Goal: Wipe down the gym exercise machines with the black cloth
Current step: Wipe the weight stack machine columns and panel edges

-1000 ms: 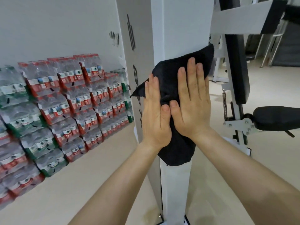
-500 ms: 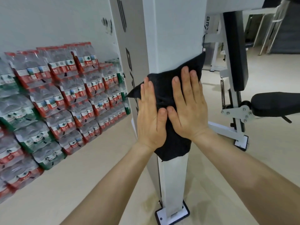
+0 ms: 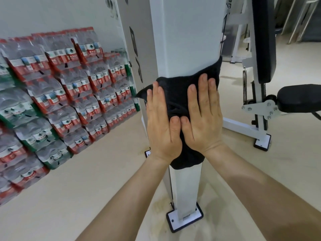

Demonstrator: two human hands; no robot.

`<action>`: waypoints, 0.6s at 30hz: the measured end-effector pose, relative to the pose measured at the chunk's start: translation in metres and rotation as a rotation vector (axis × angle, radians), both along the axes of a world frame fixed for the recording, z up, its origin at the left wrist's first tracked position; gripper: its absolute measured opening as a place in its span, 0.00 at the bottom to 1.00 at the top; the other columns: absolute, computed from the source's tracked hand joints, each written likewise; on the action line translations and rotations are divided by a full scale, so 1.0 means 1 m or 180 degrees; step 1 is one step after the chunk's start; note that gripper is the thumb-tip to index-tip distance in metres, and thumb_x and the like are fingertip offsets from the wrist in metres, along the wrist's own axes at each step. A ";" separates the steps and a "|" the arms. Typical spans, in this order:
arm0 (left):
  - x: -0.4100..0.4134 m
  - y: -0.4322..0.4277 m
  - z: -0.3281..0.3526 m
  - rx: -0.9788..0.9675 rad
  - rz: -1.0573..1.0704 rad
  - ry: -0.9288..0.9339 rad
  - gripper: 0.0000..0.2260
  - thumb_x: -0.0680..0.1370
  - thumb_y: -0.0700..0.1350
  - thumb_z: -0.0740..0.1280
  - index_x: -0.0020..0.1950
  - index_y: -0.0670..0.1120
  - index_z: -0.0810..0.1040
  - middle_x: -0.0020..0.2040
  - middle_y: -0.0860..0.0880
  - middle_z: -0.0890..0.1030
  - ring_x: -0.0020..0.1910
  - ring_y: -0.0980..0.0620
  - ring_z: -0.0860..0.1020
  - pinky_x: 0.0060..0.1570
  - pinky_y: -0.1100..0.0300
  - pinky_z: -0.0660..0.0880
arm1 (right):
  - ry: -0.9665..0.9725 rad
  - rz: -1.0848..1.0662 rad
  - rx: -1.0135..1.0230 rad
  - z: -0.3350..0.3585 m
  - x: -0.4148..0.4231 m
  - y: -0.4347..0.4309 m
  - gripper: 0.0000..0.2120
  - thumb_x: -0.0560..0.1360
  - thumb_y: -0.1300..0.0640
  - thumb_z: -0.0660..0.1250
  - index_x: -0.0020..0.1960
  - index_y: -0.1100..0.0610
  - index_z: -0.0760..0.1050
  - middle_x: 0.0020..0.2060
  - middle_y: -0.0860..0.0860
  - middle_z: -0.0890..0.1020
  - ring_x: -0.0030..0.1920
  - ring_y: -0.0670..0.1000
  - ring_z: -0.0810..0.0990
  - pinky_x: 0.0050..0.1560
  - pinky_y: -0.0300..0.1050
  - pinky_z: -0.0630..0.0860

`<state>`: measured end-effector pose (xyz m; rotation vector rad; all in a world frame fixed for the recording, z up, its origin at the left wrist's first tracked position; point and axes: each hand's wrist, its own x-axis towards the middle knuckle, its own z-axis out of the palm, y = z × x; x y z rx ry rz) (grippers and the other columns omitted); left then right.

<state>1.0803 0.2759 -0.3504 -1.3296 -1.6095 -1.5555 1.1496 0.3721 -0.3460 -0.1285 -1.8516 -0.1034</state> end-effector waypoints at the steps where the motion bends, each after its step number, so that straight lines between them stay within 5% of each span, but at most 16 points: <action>1: 0.001 -0.001 -0.008 -0.0039 0.0050 -0.0019 0.31 0.85 0.57 0.45 0.79 0.35 0.51 0.80 0.34 0.54 0.80 0.35 0.51 0.79 0.46 0.48 | 0.0008 0.0003 0.0023 -0.006 0.000 0.001 0.31 0.83 0.48 0.47 0.81 0.57 0.42 0.79 0.56 0.51 0.80 0.58 0.44 0.75 0.67 0.59; 7: 0.014 -0.011 -0.063 -0.0233 -0.0064 -0.0484 0.30 0.85 0.58 0.48 0.82 0.46 0.44 0.82 0.42 0.49 0.81 0.41 0.50 0.75 0.35 0.57 | -0.0279 -0.0167 0.0146 -0.049 0.008 0.004 0.32 0.83 0.47 0.48 0.82 0.53 0.40 0.81 0.54 0.42 0.81 0.57 0.43 0.77 0.63 0.56; 18: 0.059 0.006 -0.010 0.0493 -0.0260 -0.1897 0.42 0.79 0.68 0.57 0.83 0.45 0.47 0.82 0.50 0.54 0.80 0.57 0.54 0.78 0.47 0.57 | -0.0597 -0.0386 0.0305 -0.053 0.027 0.003 0.31 0.84 0.49 0.53 0.82 0.54 0.43 0.81 0.52 0.41 0.81 0.56 0.46 0.79 0.58 0.53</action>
